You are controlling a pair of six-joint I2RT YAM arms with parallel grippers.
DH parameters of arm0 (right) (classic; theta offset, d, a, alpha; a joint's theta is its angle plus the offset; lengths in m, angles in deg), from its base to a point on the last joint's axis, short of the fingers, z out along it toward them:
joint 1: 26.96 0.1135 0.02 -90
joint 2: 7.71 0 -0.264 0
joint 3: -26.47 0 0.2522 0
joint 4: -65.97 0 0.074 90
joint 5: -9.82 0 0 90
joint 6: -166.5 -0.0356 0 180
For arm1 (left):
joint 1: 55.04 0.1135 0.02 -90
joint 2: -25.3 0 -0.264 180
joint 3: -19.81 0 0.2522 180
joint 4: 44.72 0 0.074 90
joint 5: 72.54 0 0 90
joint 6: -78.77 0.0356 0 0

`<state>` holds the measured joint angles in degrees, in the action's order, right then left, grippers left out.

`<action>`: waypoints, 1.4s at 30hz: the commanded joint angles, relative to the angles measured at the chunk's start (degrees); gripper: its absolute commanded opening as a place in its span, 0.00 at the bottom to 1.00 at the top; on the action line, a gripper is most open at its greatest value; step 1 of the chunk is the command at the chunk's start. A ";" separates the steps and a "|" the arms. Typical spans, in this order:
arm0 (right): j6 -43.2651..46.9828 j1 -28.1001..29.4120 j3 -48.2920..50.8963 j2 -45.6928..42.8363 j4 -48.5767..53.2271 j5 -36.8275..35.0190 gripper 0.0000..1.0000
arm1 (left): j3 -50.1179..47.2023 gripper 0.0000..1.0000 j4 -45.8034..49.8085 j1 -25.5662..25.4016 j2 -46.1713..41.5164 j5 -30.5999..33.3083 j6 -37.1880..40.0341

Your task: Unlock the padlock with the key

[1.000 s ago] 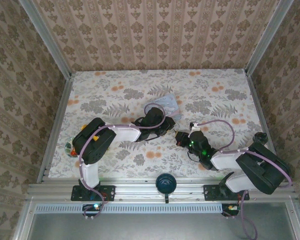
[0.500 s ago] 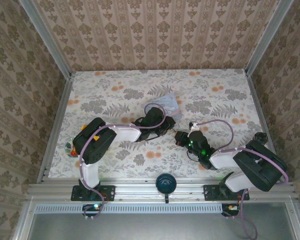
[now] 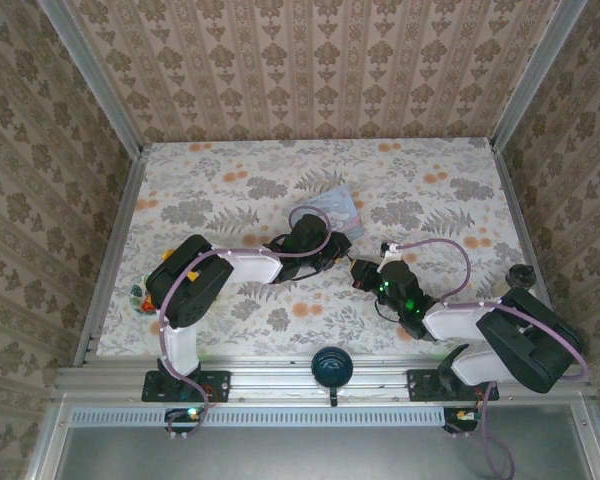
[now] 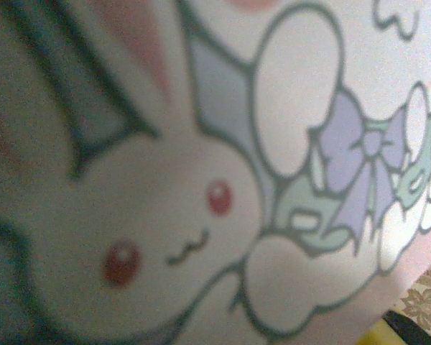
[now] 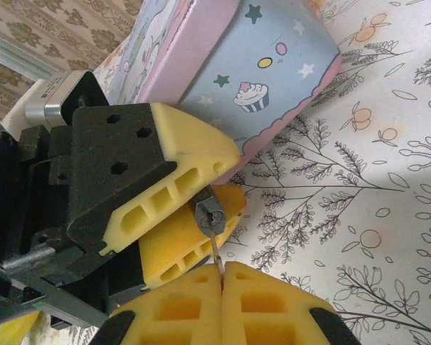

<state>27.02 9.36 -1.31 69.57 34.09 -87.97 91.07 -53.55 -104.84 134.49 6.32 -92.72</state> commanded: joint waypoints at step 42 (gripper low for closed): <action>-3.03 -2.34 -3.87 1.41 0.04 3.51 0.00 | -1.78 0.24 3.84 -0.57 5.25 -7.84 -6.78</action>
<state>25.56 7.30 -2.60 71.10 34.59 -85.69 91.07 -56.74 -104.78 135.60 6.30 -92.72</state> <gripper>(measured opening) 0.058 0.331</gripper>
